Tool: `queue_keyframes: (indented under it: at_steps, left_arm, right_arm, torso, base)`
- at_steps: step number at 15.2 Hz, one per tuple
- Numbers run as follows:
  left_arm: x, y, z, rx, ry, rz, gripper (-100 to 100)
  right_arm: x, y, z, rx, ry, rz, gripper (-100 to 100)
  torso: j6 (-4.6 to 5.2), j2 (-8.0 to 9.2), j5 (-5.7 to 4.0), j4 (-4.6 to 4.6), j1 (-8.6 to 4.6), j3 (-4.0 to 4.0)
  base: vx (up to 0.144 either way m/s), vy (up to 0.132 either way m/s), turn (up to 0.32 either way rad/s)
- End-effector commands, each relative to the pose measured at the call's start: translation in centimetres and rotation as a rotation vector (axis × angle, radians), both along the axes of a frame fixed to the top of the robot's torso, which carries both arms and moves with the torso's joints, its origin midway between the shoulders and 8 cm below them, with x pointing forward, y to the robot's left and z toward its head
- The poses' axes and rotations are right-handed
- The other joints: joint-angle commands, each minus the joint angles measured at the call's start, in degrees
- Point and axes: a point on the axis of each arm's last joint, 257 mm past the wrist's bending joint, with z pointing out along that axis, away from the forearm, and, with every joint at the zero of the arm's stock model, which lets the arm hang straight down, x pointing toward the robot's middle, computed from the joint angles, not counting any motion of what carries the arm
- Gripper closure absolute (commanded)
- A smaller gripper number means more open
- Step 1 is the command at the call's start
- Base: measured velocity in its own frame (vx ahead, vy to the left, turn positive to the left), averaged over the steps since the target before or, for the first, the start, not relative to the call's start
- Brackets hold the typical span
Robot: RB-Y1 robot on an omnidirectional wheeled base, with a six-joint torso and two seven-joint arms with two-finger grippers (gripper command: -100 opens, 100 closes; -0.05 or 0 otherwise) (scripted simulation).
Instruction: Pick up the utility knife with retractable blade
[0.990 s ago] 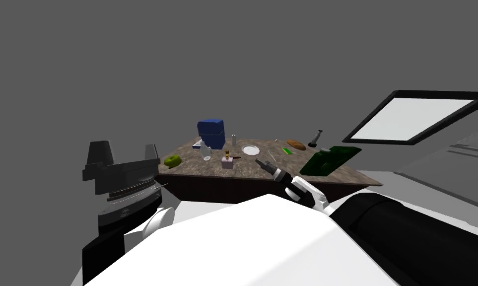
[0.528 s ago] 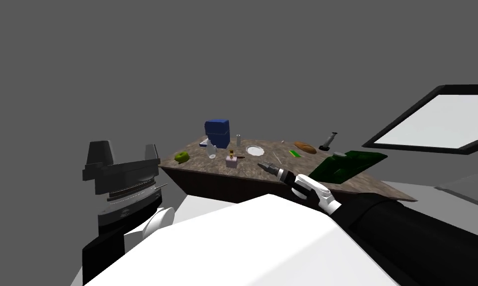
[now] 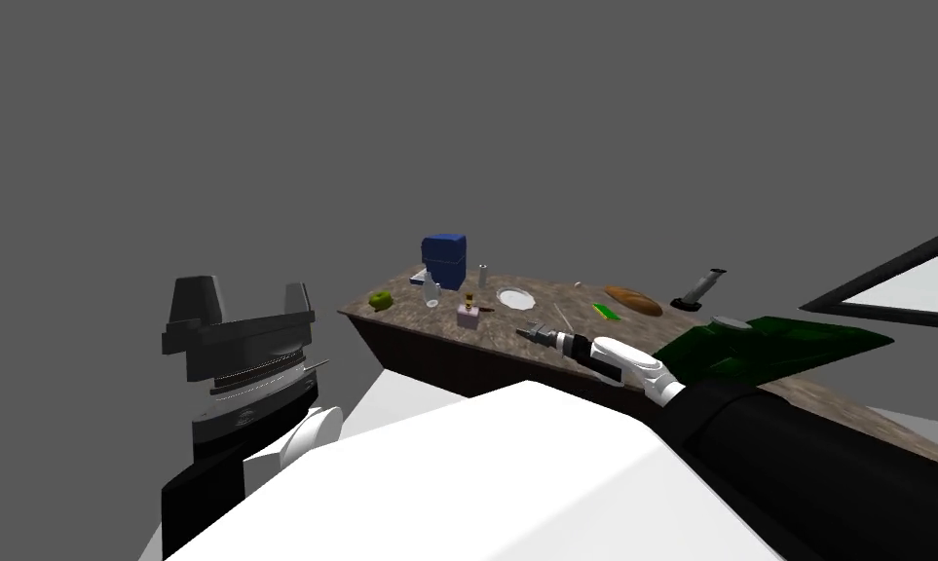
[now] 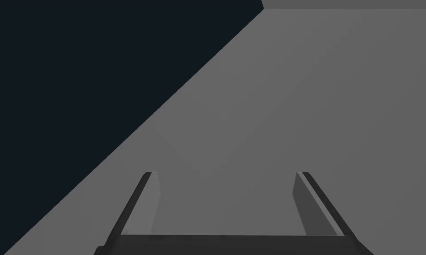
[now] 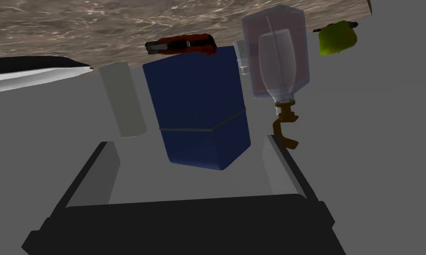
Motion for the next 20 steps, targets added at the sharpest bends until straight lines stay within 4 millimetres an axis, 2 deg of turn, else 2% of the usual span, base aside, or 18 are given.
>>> queue_keyframes:
  at_steps: [1, 2, 3, 5, 6, 8, 9, 10, 11, 12, 13, 14, 15, 16, 17, 18, 19, 20]
  left_arm:
    - [0.0, 0.0, 0.0, 0.0, 0.0, 0.0, 0]
    - [0.0, 0.0, 0.0, 0.0, 0.0, 0.0, 0]
    - [0.0, 0.0, 0.0, 0.0, 0.0, 0.0, 0]
    - [0.0, 0.0, 0.0, 0.0, 0.0, 0.0, 0]
    - [0.0, 0.0, 0.0, 0.0, 0.0, 0.0, 0]
    - [0.0, 0.0, 0.0, 0.0, 0.0, 0.0, 0]
    - [0.0, 0.0, 0.0, 0.0, 0.0, 0.0, 0]
    - [0.0, 0.0, 0.0, 0.0, 0.0, 0.0, 0]
    - [0.0, 0.0, 0.0, 0.0, 0.0, 0.0, 0]
    - [0.0, 0.0, 0.0, 0.0, 0.0, 0.0, 0]
    - [0.0, 0.0, 0.0, 0.0, 0.0, 0.0, 0]
    - [0.0, 0.0, 0.0, 0.0, 0.0, 0.0, 0]
    - [0.0, 0.0, 0.0, 0.0, 0.0, 0.0, 0]
    - [0.0, 0.0, 0.0, 0.0, 0.0, 0.0, 0]
    - [0.0, 0.0, 0.0, 0.0, 0.0, 0.0, 0]
    - [0.0, 0.0, 0.0, 0.0, 0.0, 0.0, 0]
    - [0.0, 0.0, 0.0, 0.0, 0.0, 0.0, 0]
    - [0.0, 0.0, 0.0, 0.0, 0.0, 0.0, 0]
  right_arm:
    - [-0.2, -1.7, -0.8, -0.072, 0.029, 0.008, -100]
    - [-0.9, -3.6, -2.1, -0.134, 0.063, 0.002, -100]
    - [-0.8, -4.0, -1.9, -0.156, 0.066, 0.013, -100]
    - [-1.4, -6.3, -2.8, -0.24, 0.104, 0.019, -100]
    - [-2.2, -8.2, -3.7, -0.305, 0.137, 0.019, -100]
    - [-2.2, -8.7, -3.5, -0.322, 0.14, 0.024, -100]
    - [-3.0, -10.9, -4.2, -0.395, 0.176, 0.027, -100]
    - [-2.9, -11.0, -4.1, -0.402, 0.177, 0.03, -100]
    - [-3.9, -13.1, -4.8, -0.463, 0.211, 0.029, -100]
    - [-3.7, -13.4, -4.5, -0.479, 0.213, 0.036, -100]
    - [-4.7, -15.6, -5.0, -0.545, 0.248, 0.039, -100]
    - [-4.6, -15.7, -4.8, -0.553, 0.248, 0.043, -100]
    - [-5.5, -17.9, -5.1, -0.62, 0.283, 0.048, -100]
    - [-5.5, -18.0, -5.0, -0.624, 0.283, 0.049, -100]
    - [-6.5, -20.1, -5.1, -0.689, 0.317, 0.056, -100]
    - [-6.4, -20.1, -5.1, -0.69, 0.317, 0.056, -100]
    - [-7.4, -22.1, -5.1, -0.752, 0.35, 0.063, -100]
    - [-7.4, -22.1, -5.1, -0.752, 0.35, 0.063, -100]
  torso:
    - [0.0, 0.0, 0.0, 0.0, 0.0, 0.0]
    - [0.0, -0.01, 0.0, 0.0, 0.01, -0.01]
    - [-0.02, -0.03, 0.01, -0.01, 0.05, -0.02]
    - [-0.04, -0.08, 0.01, -0.02, 0.1, -0.04]
    - [0.01, -0.08, 0.03, -0.02, 0.1, -0.05]
    - [0.0, -0.08, 0.04, -0.02, 0.15, -0.05]
    - [0.04, -0.07, 0.03, -0.01, 0.1, -0.04]
    - [-0.01, -0.06, 0.02, -0.01, 0.1, -0.04]
    - [0.0, -0.08, 0.02, -0.02, 0.1, -0.05]
    - [-0.04, -0.12, 0.03, -0.02, 0.14, -0.07]
    - [-0.01, -0.14, 0.04, -0.03, 0.15, -0.08]
    - [-0.04, -0.16, 0.04, -0.04, 0.18, -0.09]
    - [0.01, -0.16, 0.05, -0.03, 0.19, -0.09]
    - [-0.02, -0.17, 0.06, -0.04, 0.22, -0.1]
    - [0.0, -0.2, 0.05, -0.04, 0.24, -0.11]
    - [-0.02, -0.21, 0.06, -0.04, 0.26, -0.12]
    - [0.01, -0.19, 0.07, -0.04, 0.25, -0.11]
    - [-0.05, -0.2, 0.05, -0.04, 0.25, -0.12]
  base:
    - [0.004, 0.034, 0.275]
    - [0.008, 0.046, 0.31]
    - [0.013, 0.045, 0.261]
    - [0.016, 0.051, 0.309]
    - [0.015, 0.065, 0.293]
    - [0.02, 0.048, 0.18]
    - [0.019, 0.043, 0.272]
    - [0.026, 0.045, 0.267]
    - [0.035, 0.059, 0.364]
    - [0.036, 0.056, 0.304]
    - [0.04, 0.065, 0.323]
    - [0.04, 0.062, 0.262]
    - [0.05, 0.072, 0.33]
    - [0.056, 0.073, 0.248]
    - [0.055, 0.078, 0.278]
    - [0.047, 0.064, 0.24]
    - [0.052, 0.07, 0.358]
    - [0.045, 0.067, 0.28]
